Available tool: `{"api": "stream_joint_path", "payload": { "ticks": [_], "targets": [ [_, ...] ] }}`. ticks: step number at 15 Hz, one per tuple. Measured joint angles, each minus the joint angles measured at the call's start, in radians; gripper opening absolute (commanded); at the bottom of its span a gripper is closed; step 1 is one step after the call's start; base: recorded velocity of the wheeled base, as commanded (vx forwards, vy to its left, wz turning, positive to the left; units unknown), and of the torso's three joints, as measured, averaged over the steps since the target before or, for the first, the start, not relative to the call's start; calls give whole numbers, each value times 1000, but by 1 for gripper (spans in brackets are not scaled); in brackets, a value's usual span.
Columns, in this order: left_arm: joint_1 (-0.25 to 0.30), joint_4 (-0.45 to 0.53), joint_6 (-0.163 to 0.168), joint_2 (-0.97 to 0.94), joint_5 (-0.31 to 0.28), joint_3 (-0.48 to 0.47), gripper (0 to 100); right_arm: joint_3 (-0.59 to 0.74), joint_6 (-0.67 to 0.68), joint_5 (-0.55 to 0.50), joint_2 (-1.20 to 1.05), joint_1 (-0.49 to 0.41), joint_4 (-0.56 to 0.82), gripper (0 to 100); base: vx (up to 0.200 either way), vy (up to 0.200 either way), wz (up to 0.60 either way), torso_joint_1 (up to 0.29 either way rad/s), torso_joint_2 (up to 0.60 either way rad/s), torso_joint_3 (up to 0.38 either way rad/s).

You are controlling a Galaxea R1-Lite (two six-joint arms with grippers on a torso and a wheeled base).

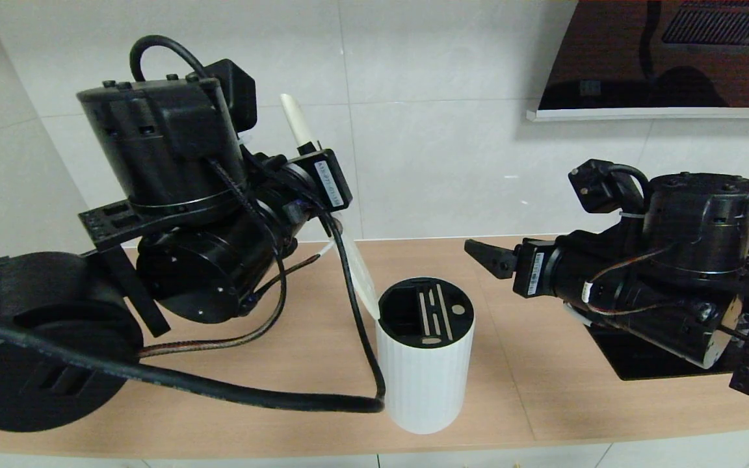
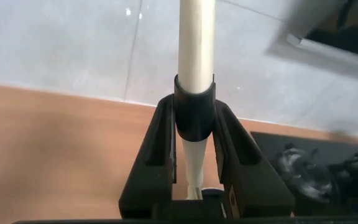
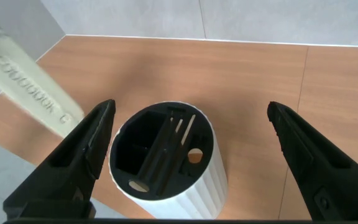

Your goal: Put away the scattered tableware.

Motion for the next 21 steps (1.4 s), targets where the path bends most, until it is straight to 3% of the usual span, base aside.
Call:
{"api": "stream_joint_path", "payload": {
  "ticks": [2, 5, 7, 17, 19, 21],
  "targets": [
    [-53, -62, 23, 12, 29, 21, 0, 1, 0, 0, 2, -4, 0, 100, 0, 0, 0, 0, 0, 0],
    [-106, -214, 131, 42, 124, 45, 0, 1, -1, 0, 5, -6, -1, 100, 0, 0, 0, 0, 0, 0],
    [-140, -307, 195, 62, 147, 70, 0, 0, -1, -1, 6, -9, -1, 100, 0, 0, 0, 0, 0, 0],
    [-169, -387, 209, 170, 155, 84, 0, 0, -1, 0, 7, -10, -1, 100, 0, 0, 0, 0, 0, 0],
    [-164, -415, 233, 184, 155, 84, 0, 0, -2, 1, 7, -10, -2, 100, 0, 0, 0, 0, 0, 0],
    [-161, -434, 237, 194, 155, 86, 0, 0, -3, 1, 7, -10, -2, 100, 0, 0, 0, 0, 0, 0]
  ]
}}
